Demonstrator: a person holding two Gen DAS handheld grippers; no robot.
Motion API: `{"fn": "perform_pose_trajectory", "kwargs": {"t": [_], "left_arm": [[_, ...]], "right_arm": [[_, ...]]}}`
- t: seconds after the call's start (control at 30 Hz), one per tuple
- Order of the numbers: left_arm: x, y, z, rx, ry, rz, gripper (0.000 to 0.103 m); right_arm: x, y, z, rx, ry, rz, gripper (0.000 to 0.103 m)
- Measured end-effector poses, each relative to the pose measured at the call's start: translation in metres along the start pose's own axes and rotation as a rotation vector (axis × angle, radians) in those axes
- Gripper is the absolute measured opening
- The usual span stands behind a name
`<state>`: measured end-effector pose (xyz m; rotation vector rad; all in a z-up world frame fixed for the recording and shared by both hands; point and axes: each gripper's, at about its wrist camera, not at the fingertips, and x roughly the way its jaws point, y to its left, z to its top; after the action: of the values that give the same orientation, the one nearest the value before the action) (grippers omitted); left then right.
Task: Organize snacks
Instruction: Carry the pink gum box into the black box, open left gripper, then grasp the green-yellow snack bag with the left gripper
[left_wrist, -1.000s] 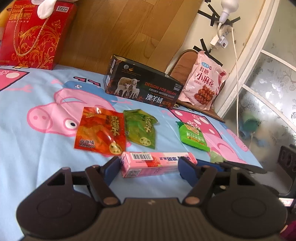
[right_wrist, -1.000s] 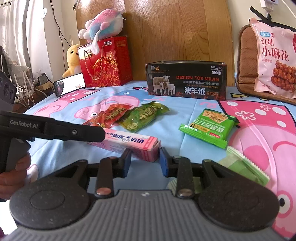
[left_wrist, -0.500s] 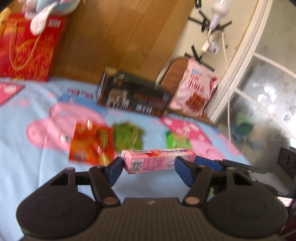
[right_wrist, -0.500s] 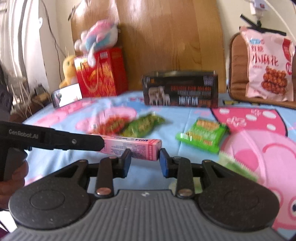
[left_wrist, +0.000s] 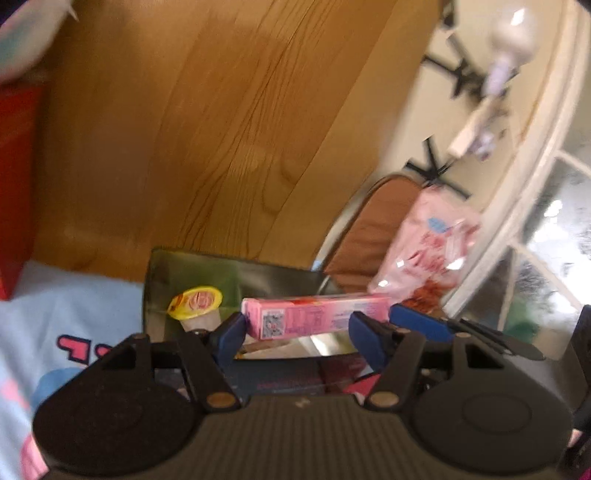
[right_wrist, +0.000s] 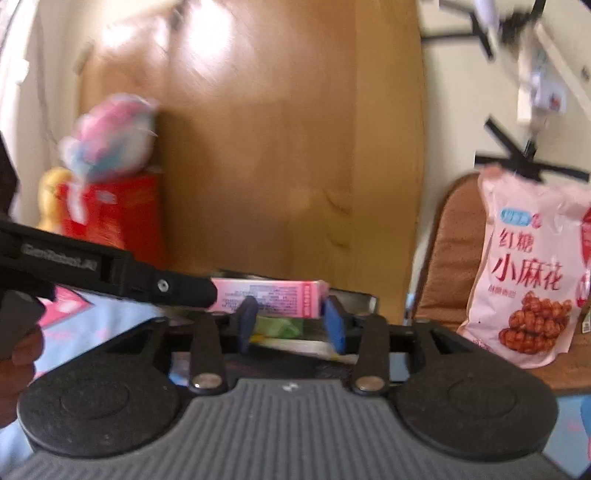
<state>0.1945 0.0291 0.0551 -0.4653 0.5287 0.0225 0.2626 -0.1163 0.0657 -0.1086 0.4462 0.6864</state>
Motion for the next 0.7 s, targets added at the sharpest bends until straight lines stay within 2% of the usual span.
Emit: {"fn": "perform_pose_trajectory", "kwargs": {"t": [0.07, 0.13, 0.17, 0.23, 0.3, 0.37, 0.5, 0.57, 0.6, 0.7], "left_arm": [[-0.005, 0.003, -0.004, -0.018, -0.005, -0.018, 0.059], [-0.032, 0.005, -0.012, -0.009, -0.059, -0.042, 0.059], [-0.049, 0.008, -0.018, -0.005, -0.078, -0.05, 0.063], [-0.076, 0.016, -0.032, -0.015, -0.093, -0.046, 0.065], [-0.099, 0.025, -0.05, -0.029, -0.087, 0.005, 0.065], [-0.116, 0.039, -0.068, -0.074, -0.064, 0.053, 0.065], [-0.144, 0.061, -0.102, -0.148, -0.049, 0.14, 0.065], [-0.152, 0.067, -0.116, -0.192, -0.042, 0.155, 0.063], [-0.157, 0.072, -0.123, -0.217, -0.033, 0.142, 0.063], [-0.155, 0.068, -0.138, -0.234, 0.003, 0.085, 0.063]], "right_arm": [[0.015, -0.015, -0.002, 0.042, 0.055, -0.04, 0.046], [0.0, -0.028, -0.01, 0.101, 0.039, -0.001, 0.047], [-0.013, -0.032, -0.015, 0.116, 0.024, 0.021, 0.046], [-0.037, -0.035, -0.03, 0.144, 0.024, 0.061, 0.047], [-0.046, -0.033, -0.042, 0.213, 0.086, 0.136, 0.047], [-0.044, -0.024, -0.054, 0.261, 0.162, 0.248, 0.047], [-0.035, 0.021, -0.067, 0.209, 0.271, 0.369, 0.047], [-0.033, 0.043, -0.066, 0.149, 0.286, 0.368, 0.047], [-0.03, 0.051, -0.065, 0.124, 0.287, 0.352, 0.05], [-0.005, 0.057, -0.068, 0.112, 0.296, 0.284, 0.069]]}}
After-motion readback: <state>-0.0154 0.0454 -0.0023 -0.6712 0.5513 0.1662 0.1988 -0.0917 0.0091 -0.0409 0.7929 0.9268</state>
